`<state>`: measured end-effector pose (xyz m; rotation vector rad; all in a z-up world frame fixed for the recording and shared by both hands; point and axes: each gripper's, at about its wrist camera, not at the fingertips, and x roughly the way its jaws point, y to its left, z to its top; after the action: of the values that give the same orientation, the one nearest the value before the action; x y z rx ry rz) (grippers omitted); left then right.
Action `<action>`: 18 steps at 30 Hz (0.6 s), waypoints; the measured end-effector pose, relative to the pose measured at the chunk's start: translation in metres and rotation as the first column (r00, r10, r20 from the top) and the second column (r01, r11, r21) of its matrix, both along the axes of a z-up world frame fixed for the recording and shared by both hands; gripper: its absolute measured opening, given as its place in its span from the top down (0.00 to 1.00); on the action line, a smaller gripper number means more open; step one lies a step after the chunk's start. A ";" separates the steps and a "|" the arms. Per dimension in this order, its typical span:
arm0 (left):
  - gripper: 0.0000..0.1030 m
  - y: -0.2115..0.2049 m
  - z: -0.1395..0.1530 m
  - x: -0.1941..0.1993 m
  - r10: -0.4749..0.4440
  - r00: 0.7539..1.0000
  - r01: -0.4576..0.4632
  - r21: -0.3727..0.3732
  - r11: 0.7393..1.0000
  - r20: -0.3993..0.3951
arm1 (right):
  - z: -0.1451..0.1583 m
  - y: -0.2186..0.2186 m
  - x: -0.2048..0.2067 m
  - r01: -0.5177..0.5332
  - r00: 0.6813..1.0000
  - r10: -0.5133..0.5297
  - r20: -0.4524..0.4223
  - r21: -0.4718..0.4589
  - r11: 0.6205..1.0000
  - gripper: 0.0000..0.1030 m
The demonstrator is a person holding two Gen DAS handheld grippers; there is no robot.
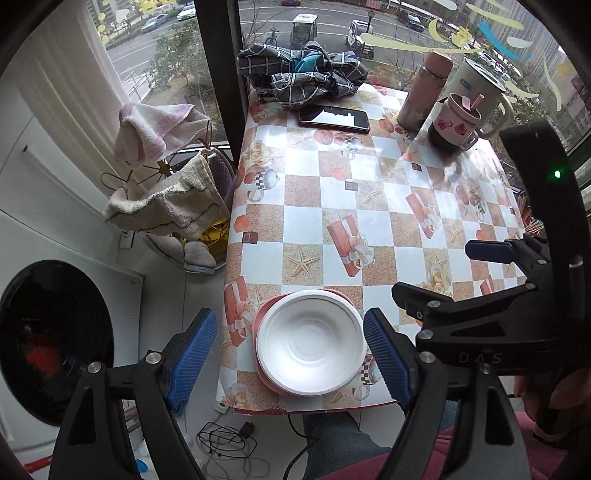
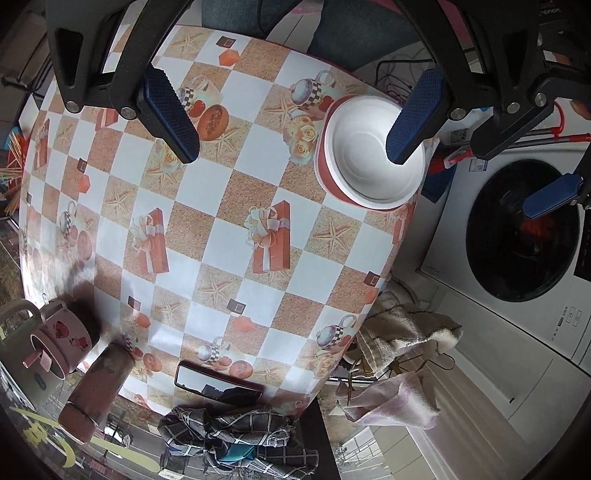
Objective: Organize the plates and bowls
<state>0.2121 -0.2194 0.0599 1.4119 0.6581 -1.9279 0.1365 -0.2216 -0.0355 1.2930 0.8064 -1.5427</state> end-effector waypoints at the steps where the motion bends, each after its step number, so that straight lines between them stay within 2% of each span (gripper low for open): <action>1: 0.18 0.000 0.001 -0.001 -0.006 1.000 0.006 -0.002 1.000 0.000 | 0.000 0.000 0.000 0.001 1.000 -0.001 -0.011 0.003 1.000 0.01; 18: 0.18 -0.002 0.004 -0.004 -0.029 0.999 0.030 -0.035 0.999 0.018 | 0.005 0.001 -0.005 0.025 1.000 -0.025 0.011 -0.016 1.000 0.01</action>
<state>0.2085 -0.2213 0.0639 1.4227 0.5958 -1.9385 0.1311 -0.2208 -0.0305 1.3033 0.7724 -1.5579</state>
